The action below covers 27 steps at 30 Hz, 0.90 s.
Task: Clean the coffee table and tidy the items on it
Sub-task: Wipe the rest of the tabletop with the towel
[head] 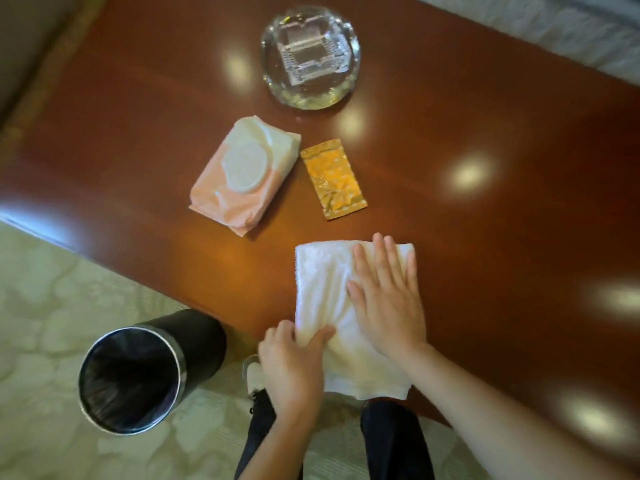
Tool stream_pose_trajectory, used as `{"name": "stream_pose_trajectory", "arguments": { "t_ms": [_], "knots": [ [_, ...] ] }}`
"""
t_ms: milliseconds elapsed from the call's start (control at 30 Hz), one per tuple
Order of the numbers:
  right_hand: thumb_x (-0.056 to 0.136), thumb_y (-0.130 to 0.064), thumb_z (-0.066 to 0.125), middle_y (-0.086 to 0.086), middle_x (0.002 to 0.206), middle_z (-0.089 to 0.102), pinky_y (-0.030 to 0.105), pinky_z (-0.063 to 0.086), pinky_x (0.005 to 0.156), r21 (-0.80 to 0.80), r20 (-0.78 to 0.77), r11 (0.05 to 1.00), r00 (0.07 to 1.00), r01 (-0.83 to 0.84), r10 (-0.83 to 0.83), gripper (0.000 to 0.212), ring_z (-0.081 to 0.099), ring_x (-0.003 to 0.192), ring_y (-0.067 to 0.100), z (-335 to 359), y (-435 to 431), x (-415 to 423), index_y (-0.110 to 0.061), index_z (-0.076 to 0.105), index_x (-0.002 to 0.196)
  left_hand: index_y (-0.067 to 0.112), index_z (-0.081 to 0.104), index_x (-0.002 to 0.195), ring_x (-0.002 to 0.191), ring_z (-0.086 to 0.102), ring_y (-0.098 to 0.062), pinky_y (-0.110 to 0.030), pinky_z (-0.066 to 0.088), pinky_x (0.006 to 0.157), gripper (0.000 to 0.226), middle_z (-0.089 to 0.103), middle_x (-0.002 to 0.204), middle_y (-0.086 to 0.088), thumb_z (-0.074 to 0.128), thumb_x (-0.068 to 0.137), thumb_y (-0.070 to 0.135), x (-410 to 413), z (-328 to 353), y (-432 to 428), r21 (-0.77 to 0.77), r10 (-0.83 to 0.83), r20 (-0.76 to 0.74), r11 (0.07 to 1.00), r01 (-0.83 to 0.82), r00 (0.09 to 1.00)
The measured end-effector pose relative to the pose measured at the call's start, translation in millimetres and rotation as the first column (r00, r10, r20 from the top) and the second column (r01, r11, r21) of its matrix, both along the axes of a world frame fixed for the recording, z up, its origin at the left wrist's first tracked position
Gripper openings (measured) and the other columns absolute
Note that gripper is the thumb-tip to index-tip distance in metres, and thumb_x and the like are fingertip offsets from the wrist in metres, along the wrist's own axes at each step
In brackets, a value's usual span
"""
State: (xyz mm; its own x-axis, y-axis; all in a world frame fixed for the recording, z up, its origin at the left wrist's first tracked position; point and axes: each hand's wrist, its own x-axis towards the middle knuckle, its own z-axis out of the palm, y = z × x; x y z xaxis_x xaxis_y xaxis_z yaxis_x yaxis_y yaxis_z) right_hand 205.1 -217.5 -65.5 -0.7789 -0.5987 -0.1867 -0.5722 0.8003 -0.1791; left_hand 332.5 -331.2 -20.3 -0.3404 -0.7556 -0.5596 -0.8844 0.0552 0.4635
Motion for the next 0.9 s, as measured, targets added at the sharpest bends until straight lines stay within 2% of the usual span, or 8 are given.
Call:
{"name": "stream_pose_trajectory", "arguments": {
  "t_ms": [100, 167, 267, 400, 500, 667, 800, 900],
  "knots": [
    [0.113, -0.049, 0.014, 0.018, 0.175, 0.018, 0.063, 0.012, 0.13, -0.002, 0.003, 0.999, 0.999, -0.052, 0.052, 0.063, 0.008, 0.165, 0.033, 1.6, -49.5, 31.7, -0.019, 0.021, 0.168, 0.011, 0.061, 0.077, 0.11, 0.05, -0.028, -0.042, 0.044, 0.094, 0.044, 0.056, 0.114, -0.006, 0.091, 0.075, 0.044, 37.2, -10.7, -30.8, 0.041, 0.203, -0.067, 0.979, -0.201, 0.977],
    [0.113, -0.048, 0.018, 0.018, 0.175, 0.019, 0.063, 0.011, 0.13, -0.007, 0.003, 0.997, 0.997, -0.083, 0.083, 0.062, 0.009, 0.165, 0.033, 3.5, -77.2, 48.8, -0.018, 0.023, 0.168, 0.009, 0.063, 0.081, 0.093, 0.064, -0.029, -0.047, 0.056, 0.081, 0.045, 0.066, 0.102, -0.011, 0.091, 0.074, 0.043, 59.6, -16.2, -49.2, 0.209, 0.393, -0.125, 0.908, -0.363, 0.911],
    [0.114, -0.048, 0.023, 0.017, 0.175, 0.02, 0.062, 0.009, 0.131, -0.011, 0.011, 0.991, 0.991, -0.137, 0.137, 0.062, 0.009, 0.165, 0.033, 5.0, -110.5, 70.2, -0.018, 0.023, 0.168, 0.007, 0.059, 0.086, 0.065, 0.059, -0.019, -0.035, 0.047, 0.058, 0.053, 0.063, 0.075, -0.004, 0.093, 0.07, 0.045, 88.2, -19.2, -76.7, 0.296, 0.497, -0.113, 0.844, -0.448, 0.861],
    [0.112, -0.049, 0.027, 0.015, 0.175, 0.022, 0.059, 0.003, 0.132, -0.046, 0.029, 0.98, 0.98, -0.195, 0.196, 0.062, 0.011, 0.164, 0.031, 4.0, -164.7, 97.4, -0.021, 0.021, 0.167, 0.005, 0.07, 0.112, 0.093, 0.077, -0.029, -0.043, 0.061, 0.079, 0.056, 0.081, 0.102, -0.013, 0.089, 0.071, 0.038, 120.5, -20.7, -122.3, 0.399, 0.55, -0.204, 0.802, -0.444, 0.81],
    [0.113, -0.049, 0.028, 0.012, 0.175, 0.023, 0.058, 0.007, 0.132, -0.084, 0.04, 0.983, 0.985, -0.165, 0.168, 0.061, 0.012, 0.164, 0.029, 2.6, -195.8, 107.9, -0.021, 0.022, 0.167, 0.019, 0.077, 0.114, 0.104, 0.079, -0.026, -0.048, 0.061, 0.088, 0.045, 0.083, 0.108, -0.006, 0.087, 0.075, 0.039, 133.4, -16.0, -157.1, 0.393, 0.475, -0.257, 0.847, -0.358, 0.842],
    [0.113, -0.047, 0.029, 0.001, 0.176, 0.022, 0.056, 0.009, 0.132, -0.111, 0.054, 0.994, 0.999, 0.004, 0.002, 0.058, 0.013, 0.165, 0.021, 2.0, -185.1, 103.3, -0.025, 0.027, 0.167, 0.035, 0.076, 0.104, 0.089, 0.08, -0.017, -0.038, 0.064, 0.07, 0.033, 0.083, 0.099, 0.001, 0.083, 0.076, 0.052, 108.6, -6.4, -167.7, 0.316, 0.301, -0.272, 0.925, -0.211, 0.914],
    [0.113, -0.047, 0.031, 0.0, 0.177, 0.018, 0.06, 0.006, 0.131, -0.087, 0.041, 0.991, 0.994, 0.103, -0.099, 0.059, 0.012, 0.165, 0.023, 0.2, -160.7, 91.5, -0.026, 0.024, 0.168, 0.033, 0.073, 0.112, 0.094, 0.079, -0.015, -0.038, 0.062, 0.076, 0.029, 0.082, 0.103, 0.004, 0.081, 0.085, 0.041, 80.1, -4.9, -150.2, 0.295, 0.237, -0.267, 0.943, -0.155, 0.934],
    [0.113, -0.047, 0.032, -0.001, 0.177, 0.02, 0.063, 0.01, 0.129, -0.08, 0.042, 0.984, 0.987, 0.158, -0.155, 0.059, 0.013, 0.164, 0.025, -0.5, -133.8, 79.3, -0.027, 0.025, 0.168, 0.033, 0.072, 0.111, 0.091, 0.077, -0.01, -0.036, 0.059, 0.076, 0.034, 0.081, 0.102, 0.006, 0.077, 0.082, 0.051, 62.0, 1.1, -138.2, 0.272, 0.119, -0.261, 0.961, -0.045, 0.958]
  ]
}}
